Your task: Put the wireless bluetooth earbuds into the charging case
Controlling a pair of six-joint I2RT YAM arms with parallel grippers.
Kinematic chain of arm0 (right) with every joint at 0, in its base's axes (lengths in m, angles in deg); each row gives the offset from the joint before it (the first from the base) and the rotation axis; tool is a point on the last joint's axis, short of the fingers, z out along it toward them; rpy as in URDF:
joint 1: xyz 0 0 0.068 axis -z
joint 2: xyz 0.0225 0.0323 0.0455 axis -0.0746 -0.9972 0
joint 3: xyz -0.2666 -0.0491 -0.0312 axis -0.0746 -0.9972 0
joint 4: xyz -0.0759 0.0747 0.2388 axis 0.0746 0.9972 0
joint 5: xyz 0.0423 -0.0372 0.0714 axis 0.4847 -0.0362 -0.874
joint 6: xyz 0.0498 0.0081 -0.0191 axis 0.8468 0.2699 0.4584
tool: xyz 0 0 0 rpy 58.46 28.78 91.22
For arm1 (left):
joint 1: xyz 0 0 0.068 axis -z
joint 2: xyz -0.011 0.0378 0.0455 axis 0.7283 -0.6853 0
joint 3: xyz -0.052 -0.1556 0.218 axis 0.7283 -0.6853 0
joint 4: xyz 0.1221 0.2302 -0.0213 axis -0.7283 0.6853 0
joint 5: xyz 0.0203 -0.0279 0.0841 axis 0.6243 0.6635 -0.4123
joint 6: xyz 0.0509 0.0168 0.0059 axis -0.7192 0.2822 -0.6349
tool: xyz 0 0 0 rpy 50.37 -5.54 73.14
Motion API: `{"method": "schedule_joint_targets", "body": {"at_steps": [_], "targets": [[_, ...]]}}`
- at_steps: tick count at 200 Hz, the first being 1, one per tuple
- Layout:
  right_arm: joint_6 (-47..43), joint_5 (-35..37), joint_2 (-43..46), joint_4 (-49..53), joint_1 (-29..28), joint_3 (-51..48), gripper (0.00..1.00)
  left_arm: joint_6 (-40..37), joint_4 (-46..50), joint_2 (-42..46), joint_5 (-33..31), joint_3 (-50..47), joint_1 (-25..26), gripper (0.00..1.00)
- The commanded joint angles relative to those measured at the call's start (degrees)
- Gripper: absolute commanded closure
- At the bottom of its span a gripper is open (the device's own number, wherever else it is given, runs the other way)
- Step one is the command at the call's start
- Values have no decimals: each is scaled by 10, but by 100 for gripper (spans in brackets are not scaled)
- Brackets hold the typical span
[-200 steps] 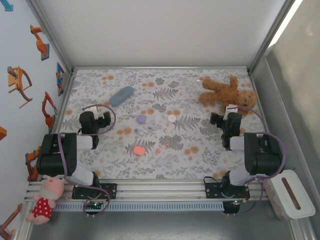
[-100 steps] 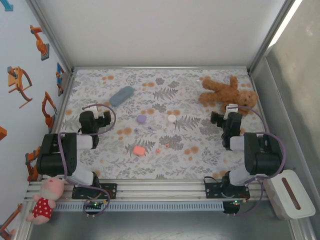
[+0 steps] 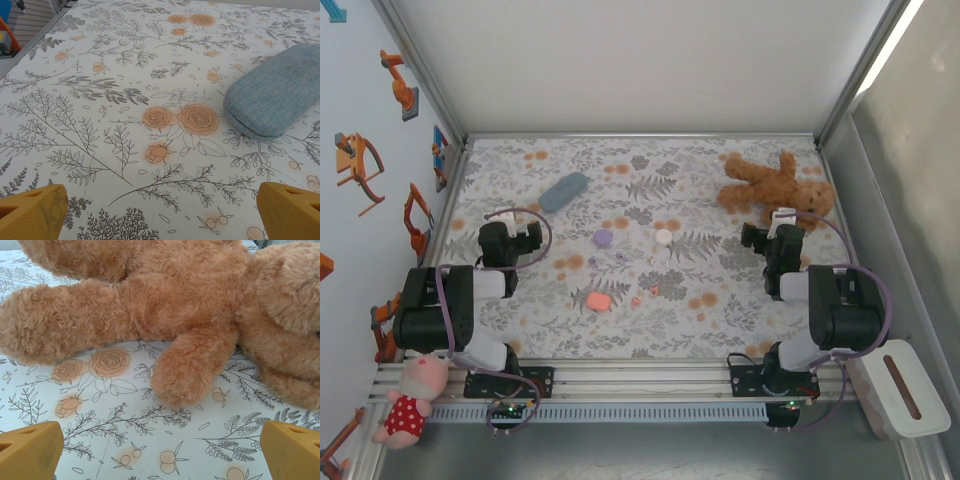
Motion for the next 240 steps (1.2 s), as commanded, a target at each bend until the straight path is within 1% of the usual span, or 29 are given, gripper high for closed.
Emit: {"method": "schedule_joint_targets", "body": {"at_steps": [1, 33, 51, 83, 118, 143, 159, 168, 178, 196, 201, 222, 240], "targets": [[-8, -2, -6, -20, 4, 17, 0, -10, -15, -3, 5, 11, -4, 4], [-4, 3, 1, -10, 3, 20, 1, -9, -15, -3, 6, 12, -4, 4], [3, 23, 23, 7, 4, 19, 1, -10, -15, -4, 6, 12, -4, 4], [1, 27, 71, 63, 4, 30, 1, -10, -15, -3, 6, 12, -4, 4], [13, 23, 157, 189, 4, 68, 1, -9, -14, -3, 7, 11, -5, 4], [29, 1, 217, 345, 2, 130, 1, -9, -14, 3, 5, 12, -5, 4], [44, -23, 244, 436, -1, 168, 1, -7, 60, 46, -5, 34, -4, 4], [50, -42, 258, 478, -2, 188, 1, -4, 122, 78, -21, 54, -2, 4], [55, -64, 269, 524, -5, 208, 1, 3, 162, 113, -41, 67, -1, 4], [62, -102, 275, 606, -12, 250, 1, 34, 213, 180, -57, 89, -1, 4], [61, -112, 274, 625, -14, 259, 1, 47, 248, 195, -57, 101, -1, 4], [51, -153, 261, 684, -27, 296, 1, 101, 381, 238, -34, 167, -2, 4], [32, -168, 239, 732, -47, 332, 1, 146, 451, 265, 24, 200, -1, 4]]}}
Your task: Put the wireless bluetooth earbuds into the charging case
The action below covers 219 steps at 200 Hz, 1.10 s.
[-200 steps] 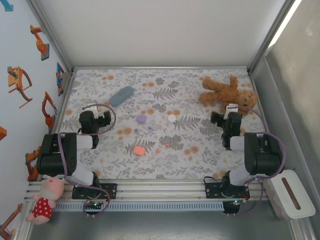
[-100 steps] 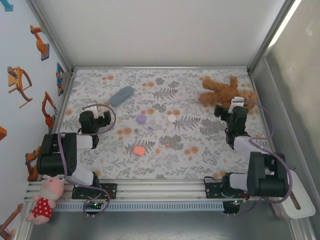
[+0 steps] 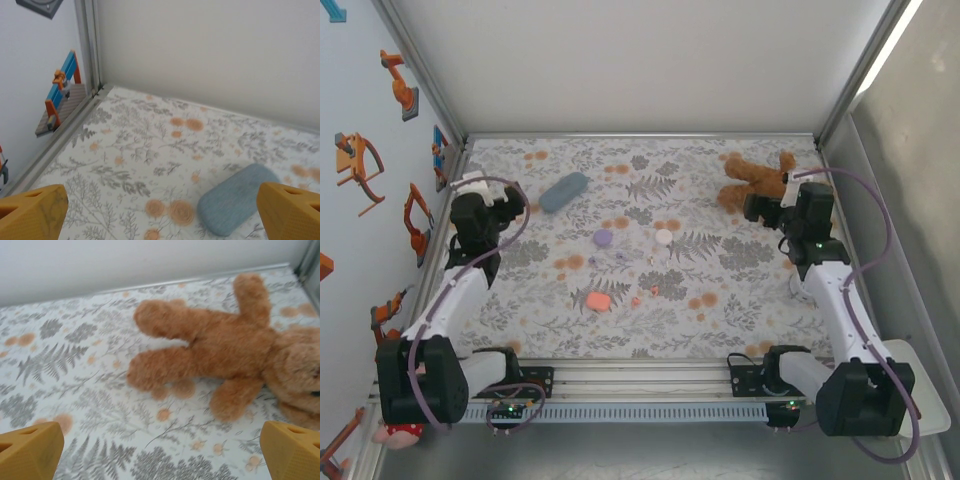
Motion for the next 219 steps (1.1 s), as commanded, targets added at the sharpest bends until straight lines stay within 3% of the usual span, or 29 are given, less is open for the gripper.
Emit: {"method": "schedule_joint_targets", "body": {"at_steps": [1, 44, 111, 219], "targets": [[-15, -54, -24, 122, -24, 50, 1, 81, 162, 30, 58, 37, 1, 4], [-84, -18, -100, 210, -102, 130, 1, 140, 278, 80, 153, 62, 0, 4], [-186, 11, -264, 263, -207, 246, 5, 87, 314, 141, 267, 38, 1, 4], [-368, 13, -481, 317, -293, 393, 5, 99, 309, 147, 261, 21, -1, 4]]}}
